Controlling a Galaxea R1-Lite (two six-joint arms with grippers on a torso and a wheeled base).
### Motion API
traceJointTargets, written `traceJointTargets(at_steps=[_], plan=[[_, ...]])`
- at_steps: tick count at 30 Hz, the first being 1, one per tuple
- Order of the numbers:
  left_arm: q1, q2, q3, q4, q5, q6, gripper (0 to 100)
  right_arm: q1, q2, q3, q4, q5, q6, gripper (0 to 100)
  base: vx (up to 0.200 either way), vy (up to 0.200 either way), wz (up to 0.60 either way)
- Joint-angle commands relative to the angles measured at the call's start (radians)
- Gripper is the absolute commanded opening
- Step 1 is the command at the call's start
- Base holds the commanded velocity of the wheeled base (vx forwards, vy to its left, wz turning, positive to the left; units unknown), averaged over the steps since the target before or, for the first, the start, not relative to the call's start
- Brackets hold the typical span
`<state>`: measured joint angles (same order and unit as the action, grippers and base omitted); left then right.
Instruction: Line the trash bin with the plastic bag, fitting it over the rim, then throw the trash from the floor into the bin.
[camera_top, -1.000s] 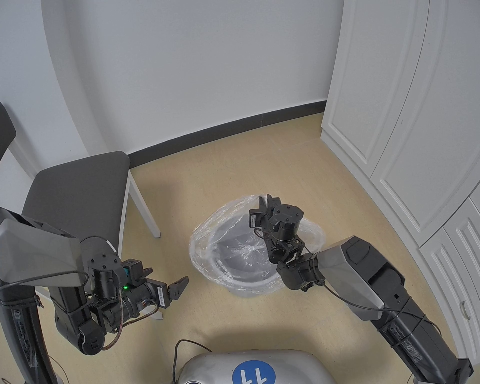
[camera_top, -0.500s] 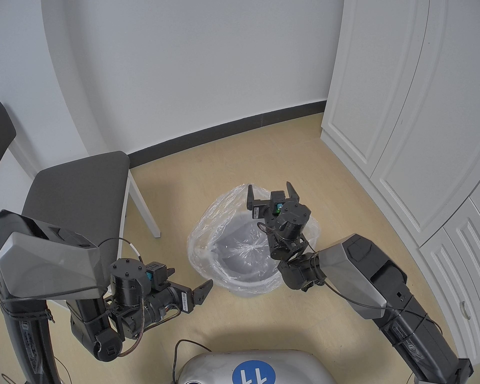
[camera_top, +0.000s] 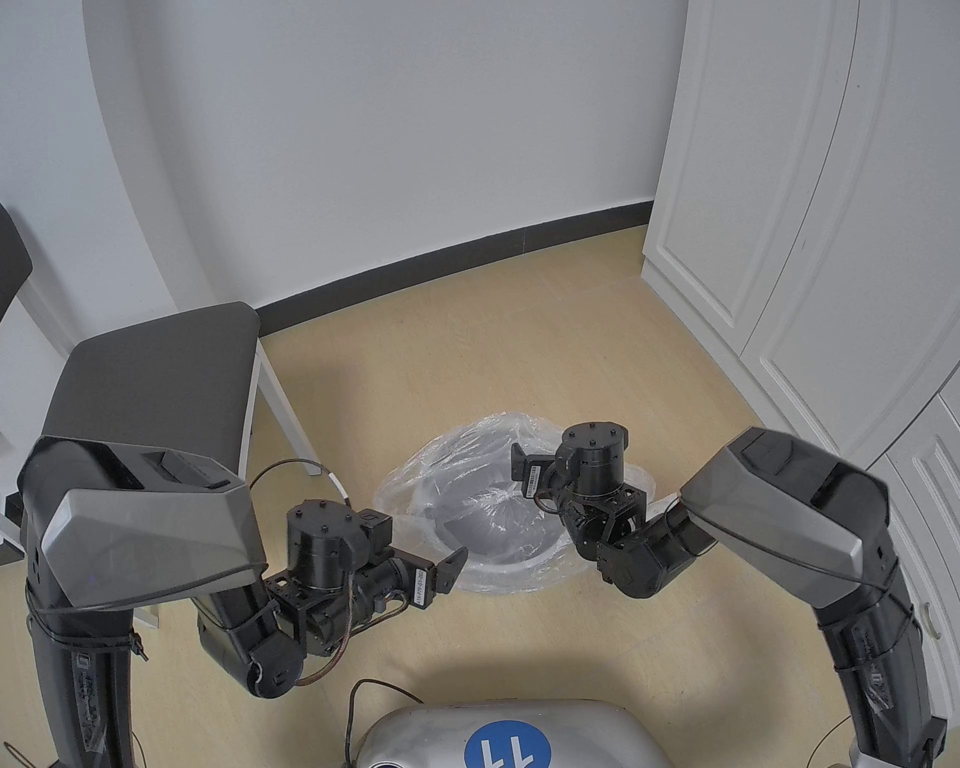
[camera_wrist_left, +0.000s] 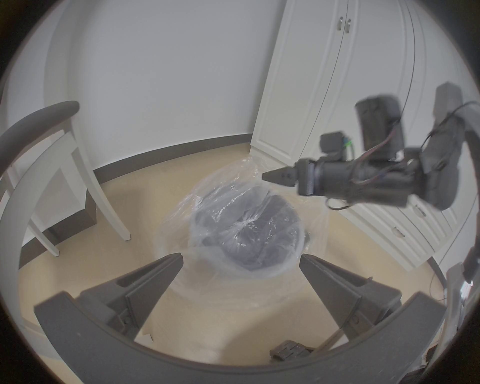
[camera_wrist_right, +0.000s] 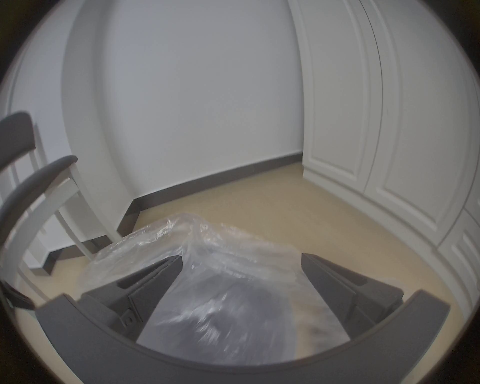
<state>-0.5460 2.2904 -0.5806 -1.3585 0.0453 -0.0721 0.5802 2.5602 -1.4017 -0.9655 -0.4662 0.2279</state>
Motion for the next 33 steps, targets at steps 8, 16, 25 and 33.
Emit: traceJointTargets(at_steps=[8, 16, 25, 33], plan=[[0.055, 0.123, -0.455, 0.411, 0.09, 0.025, 100, 0.001, -0.232, 0.109, 0.172, 0.003, 0.169, 100, 0.0, 0.0, 0.0], [0.103, 0.181, -0.654, 0.552, 0.154, 0.025, 100, -0.01, -0.27, 0.175, 0.177, 0.006, 0.217, 100, 0.0, 0.0, 0.0], [0.115, 0.241, -0.861, 0.719, 0.215, 0.025, 100, -0.068, -0.288, 0.366, 0.192, 0.113, 0.2, 100, 0.0, 0.0, 0.0], [0.107, 0.34, -1.087, 0.822, 0.263, 0.023, 100, -0.097, -0.233, 0.363, 0.192, 0.152, 0.165, 100, 0.0, 0.0, 0.0]])
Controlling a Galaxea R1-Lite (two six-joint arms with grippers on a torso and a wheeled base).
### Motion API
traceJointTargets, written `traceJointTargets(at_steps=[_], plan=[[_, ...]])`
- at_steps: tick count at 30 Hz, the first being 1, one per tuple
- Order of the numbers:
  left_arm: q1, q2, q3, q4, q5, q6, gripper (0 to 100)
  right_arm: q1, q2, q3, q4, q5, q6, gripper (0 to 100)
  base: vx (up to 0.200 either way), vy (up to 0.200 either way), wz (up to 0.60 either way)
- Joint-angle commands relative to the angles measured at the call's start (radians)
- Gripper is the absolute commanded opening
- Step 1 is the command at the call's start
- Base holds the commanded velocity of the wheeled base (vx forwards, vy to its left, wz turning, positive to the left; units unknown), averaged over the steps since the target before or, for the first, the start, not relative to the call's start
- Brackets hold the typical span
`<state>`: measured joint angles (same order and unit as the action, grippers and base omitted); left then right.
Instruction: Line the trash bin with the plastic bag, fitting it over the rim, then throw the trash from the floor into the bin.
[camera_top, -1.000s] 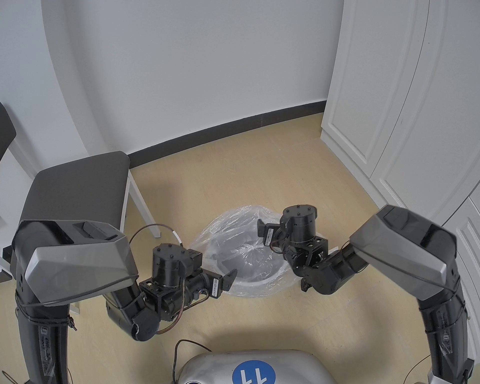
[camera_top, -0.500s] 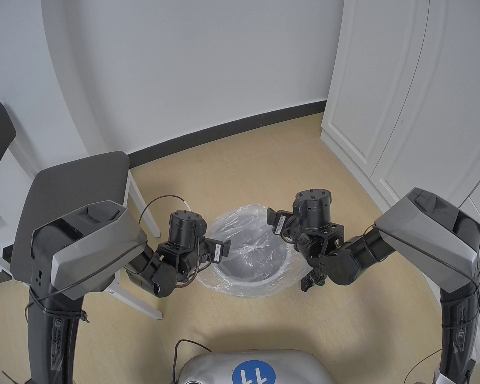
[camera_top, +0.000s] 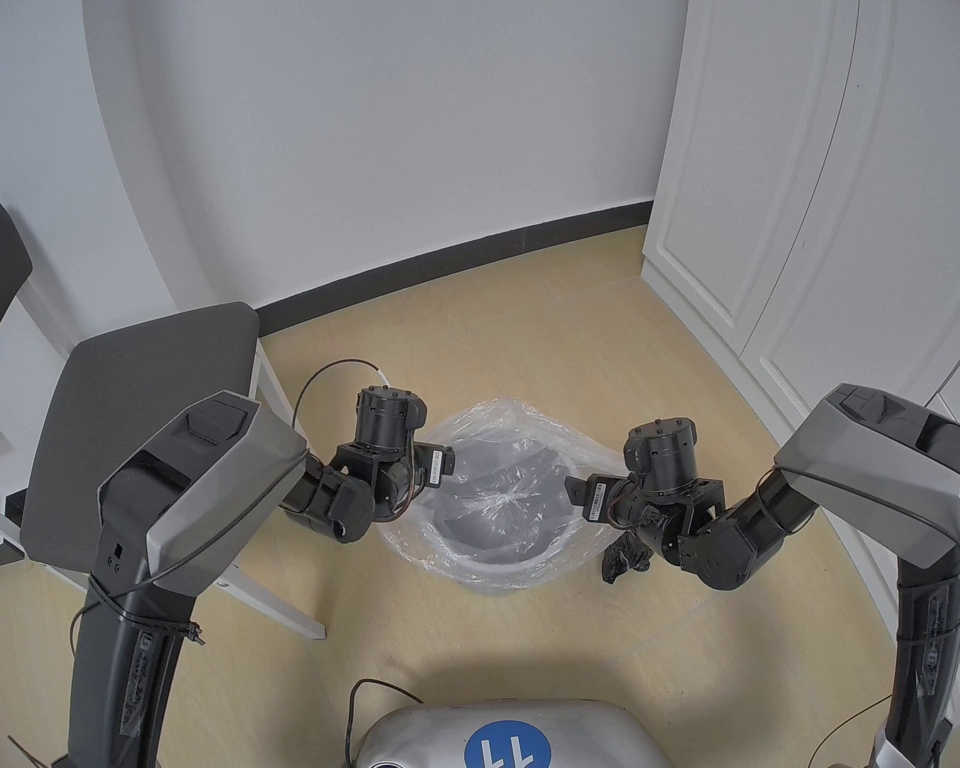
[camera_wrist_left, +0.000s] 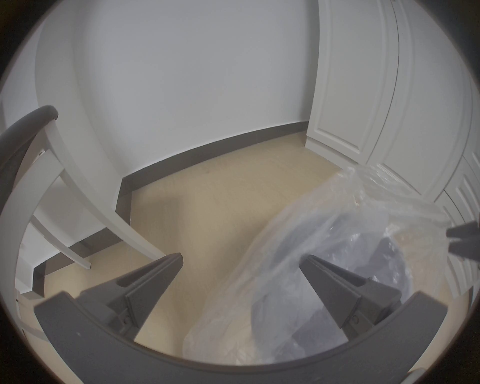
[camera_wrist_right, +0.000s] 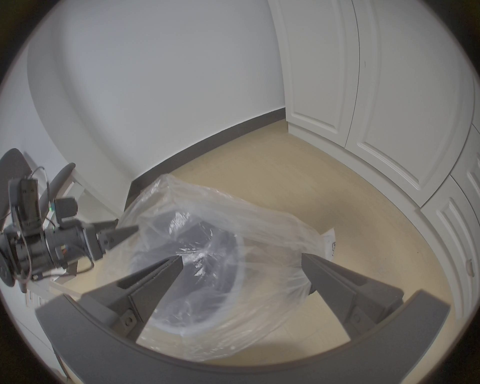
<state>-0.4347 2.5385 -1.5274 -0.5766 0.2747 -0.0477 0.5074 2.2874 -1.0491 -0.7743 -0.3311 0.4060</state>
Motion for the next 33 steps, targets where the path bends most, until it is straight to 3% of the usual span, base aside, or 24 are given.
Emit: traceJointTargets(at_steps=[1, 5, 11, 19, 25, 33], plan=[[-0.004, 0.108, -0.174, 0.044, 0.051, -0.001, 100, -0.026, 0.053, 0.008, 0.0, 0.017, -0.013, 100, 0.0, 0.0, 0.0], [-0.001, 0.144, -0.263, 0.052, 0.089, -0.009, 100, -0.044, 0.121, -0.052, -0.011, 0.012, -0.01, 100, 0.0, 0.0, 0.0], [0.007, 0.135, -0.257, 0.052, 0.089, -0.038, 100, -0.092, 0.195, -0.166, -0.016, 0.003, 0.02, 100, 0.0, 0.0, 0.0], [0.013, 0.161, -0.273, 0.038, 0.089, -0.049, 100, -0.132, 0.234, -0.299, -0.017, 0.003, 0.16, 100, 0.0, 0.0, 0.0], [0.024, 0.181, -0.319, 0.049, 0.112, -0.066, 100, -0.133, 0.241, -0.304, -0.019, 0.006, 0.175, 100, 0.0, 0.0, 0.0], [0.054, 0.249, -0.427, 0.06, 0.113, -0.066, 100, -0.135, 0.322, -0.341, -0.148, 0.004, 0.185, 100, 0.0, 0.0, 0.0]])
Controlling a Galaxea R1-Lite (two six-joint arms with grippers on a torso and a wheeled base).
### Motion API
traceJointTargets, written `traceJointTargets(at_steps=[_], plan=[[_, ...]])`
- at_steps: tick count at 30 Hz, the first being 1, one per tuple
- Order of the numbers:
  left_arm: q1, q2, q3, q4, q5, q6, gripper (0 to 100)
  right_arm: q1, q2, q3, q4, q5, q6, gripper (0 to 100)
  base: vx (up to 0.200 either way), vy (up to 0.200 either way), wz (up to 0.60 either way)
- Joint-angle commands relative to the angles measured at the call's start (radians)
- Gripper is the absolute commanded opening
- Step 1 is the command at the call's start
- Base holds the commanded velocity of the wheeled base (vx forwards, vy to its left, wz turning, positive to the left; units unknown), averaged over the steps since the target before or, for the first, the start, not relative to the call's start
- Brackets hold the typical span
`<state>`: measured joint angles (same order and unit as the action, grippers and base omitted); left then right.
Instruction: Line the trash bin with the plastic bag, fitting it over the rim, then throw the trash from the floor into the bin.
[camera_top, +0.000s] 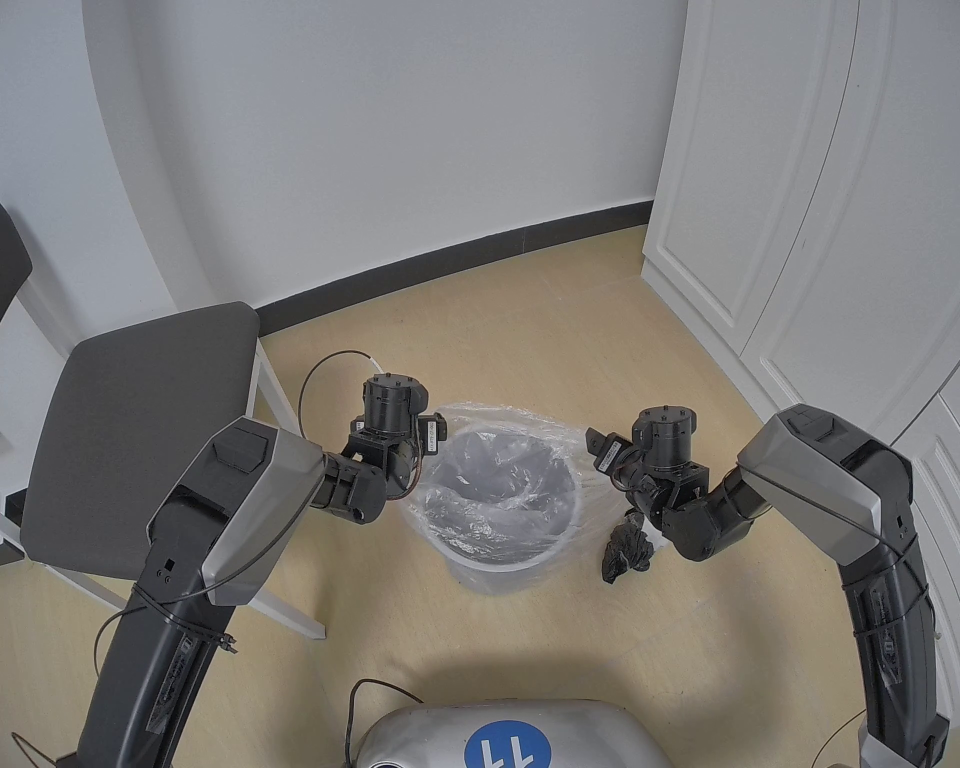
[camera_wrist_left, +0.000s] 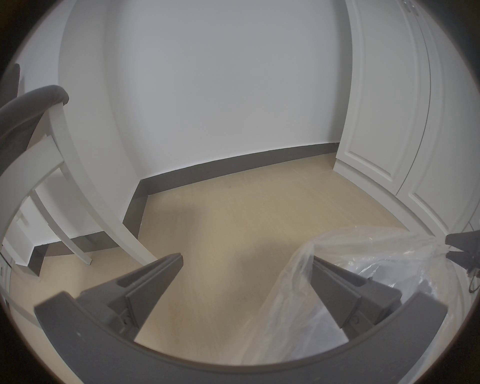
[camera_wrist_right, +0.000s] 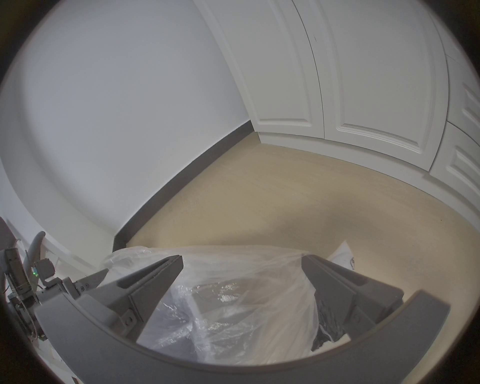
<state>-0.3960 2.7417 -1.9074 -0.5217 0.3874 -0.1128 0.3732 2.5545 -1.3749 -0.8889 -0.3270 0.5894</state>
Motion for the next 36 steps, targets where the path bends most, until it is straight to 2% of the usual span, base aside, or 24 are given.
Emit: traceJointTargets(at_steps=[1, 12, 17, 26, 29, 32, 36], plan=[[0.017, 0.055, -0.058, 0.006, 0.001, -0.001, 100, 0.0, 0.064, -0.021, -0.042, 0.0, 0.001, 100, 0.0, 0.0, 0.0], [0.026, 0.122, -0.093, 0.035, 0.001, 0.001, 100, -0.002, 0.144, -0.07, -0.097, -0.003, 0.001, 100, 0.0, 0.0, 0.0], [0.046, 0.118, -0.093, 0.106, 0.004, -0.004, 100, -0.002, 0.158, -0.069, -0.097, -0.003, -0.003, 100, 0.0, 0.0, 0.0], [0.042, 0.072, -0.088, 0.127, 0.021, -0.024, 100, -0.007, 0.136, -0.058, -0.096, -0.001, -0.003, 100, 0.0, 0.0, 0.0], [0.039, 0.023, -0.024, 0.127, 0.022, -0.027, 100, -0.005, 0.102, -0.041, -0.091, -0.003, -0.003, 100, 0.0, 0.0, 0.0], [0.034, -0.109, 0.151, 0.126, 0.022, -0.028, 100, 0.0, 0.013, 0.028, -0.073, -0.001, -0.013, 100, 0.0, 0.0, 0.0], [0.023, -0.194, 0.268, 0.126, 0.024, -0.027, 100, 0.004, -0.071, 0.082, -0.002, -0.001, -0.026, 100, 0.0, 0.0, 0.0]])
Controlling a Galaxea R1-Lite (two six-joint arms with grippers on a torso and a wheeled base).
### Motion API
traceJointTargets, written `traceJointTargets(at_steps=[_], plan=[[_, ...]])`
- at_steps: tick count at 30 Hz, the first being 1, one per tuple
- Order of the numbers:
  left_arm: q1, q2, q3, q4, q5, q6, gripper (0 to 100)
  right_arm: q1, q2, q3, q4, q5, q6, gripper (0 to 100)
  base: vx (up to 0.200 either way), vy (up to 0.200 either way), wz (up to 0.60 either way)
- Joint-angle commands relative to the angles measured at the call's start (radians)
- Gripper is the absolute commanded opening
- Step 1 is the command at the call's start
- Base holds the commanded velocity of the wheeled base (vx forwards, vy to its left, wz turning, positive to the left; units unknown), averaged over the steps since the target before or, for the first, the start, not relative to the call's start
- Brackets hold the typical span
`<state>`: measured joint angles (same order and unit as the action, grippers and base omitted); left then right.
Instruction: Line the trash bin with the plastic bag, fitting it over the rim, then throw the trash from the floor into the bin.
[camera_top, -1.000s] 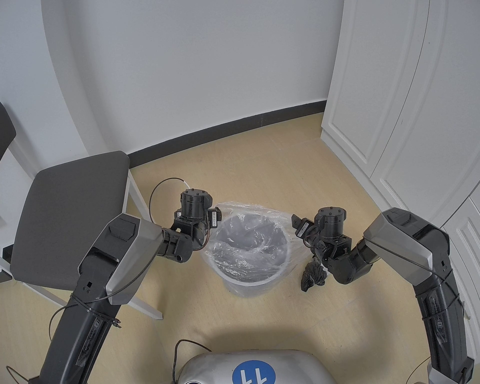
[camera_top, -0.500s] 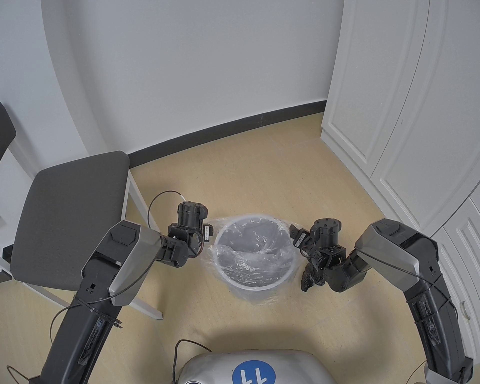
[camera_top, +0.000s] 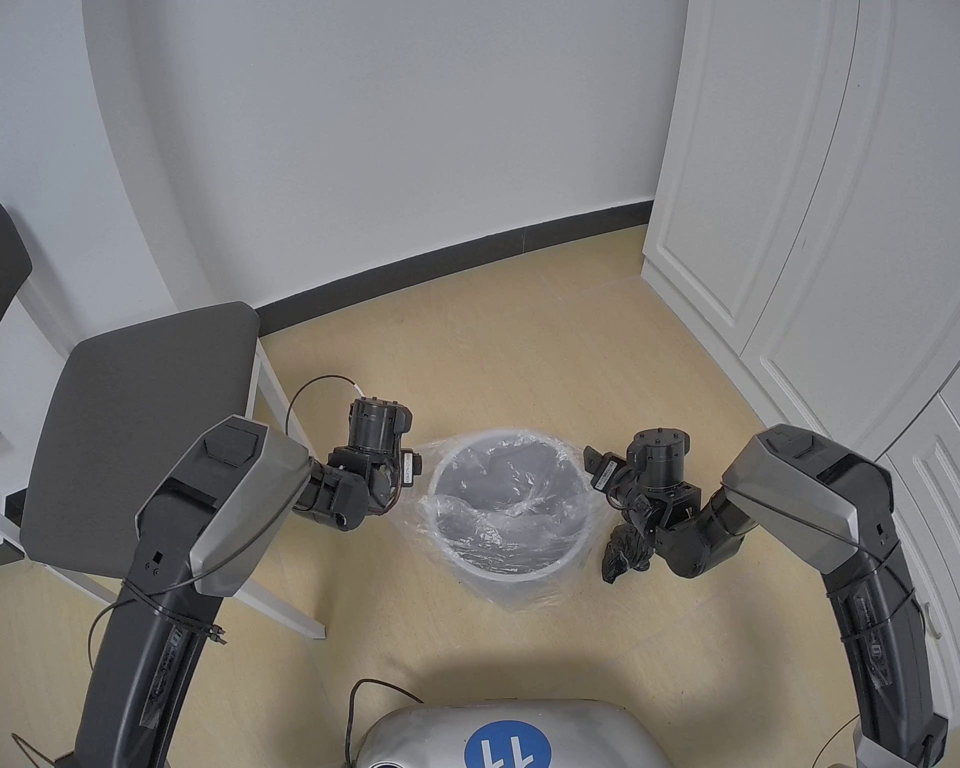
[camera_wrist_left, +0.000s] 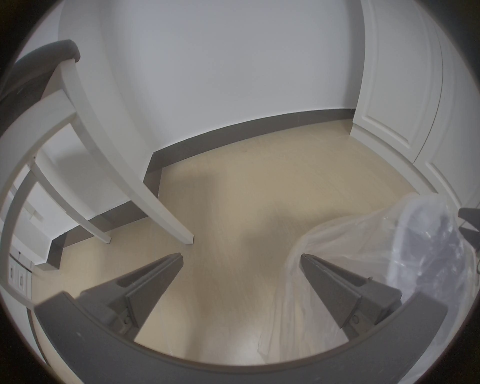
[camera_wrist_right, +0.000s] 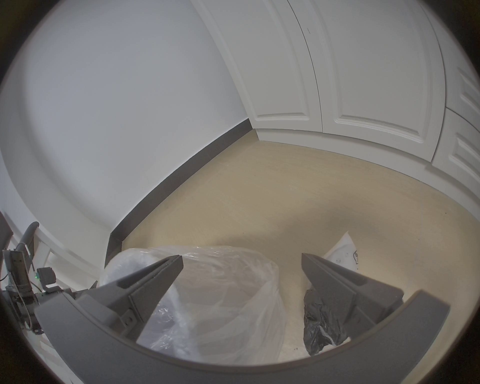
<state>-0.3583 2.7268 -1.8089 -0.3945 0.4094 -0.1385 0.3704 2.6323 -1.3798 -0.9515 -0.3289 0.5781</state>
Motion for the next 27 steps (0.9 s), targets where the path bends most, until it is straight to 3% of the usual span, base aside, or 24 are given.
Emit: traceJointTargets(at_steps=[1, 6, 12, 27], plan=[[-0.016, -0.214, 0.224, -0.003, 0.022, 0.002, 100, 0.008, -0.203, 0.114, 0.128, 0.002, -0.02, 100, 0.0, 0.0, 0.0], [-0.021, -0.257, 0.316, -0.011, 0.091, 0.004, 100, 0.002, -0.279, 0.171, 0.266, 0.014, -0.023, 100, 0.0, 0.0, 0.0], [-0.022, -0.295, 0.445, -0.011, 0.085, 0.007, 100, 0.002, -0.247, 0.199, 0.336, 0.039, -0.053, 100, 0.0, 0.0, 0.0], [-0.059, -0.199, 0.461, -0.004, 0.037, -0.012, 100, -0.015, -0.045, 0.116, 0.37, 0.067, -0.078, 100, 0.0, 0.0, 0.0]])
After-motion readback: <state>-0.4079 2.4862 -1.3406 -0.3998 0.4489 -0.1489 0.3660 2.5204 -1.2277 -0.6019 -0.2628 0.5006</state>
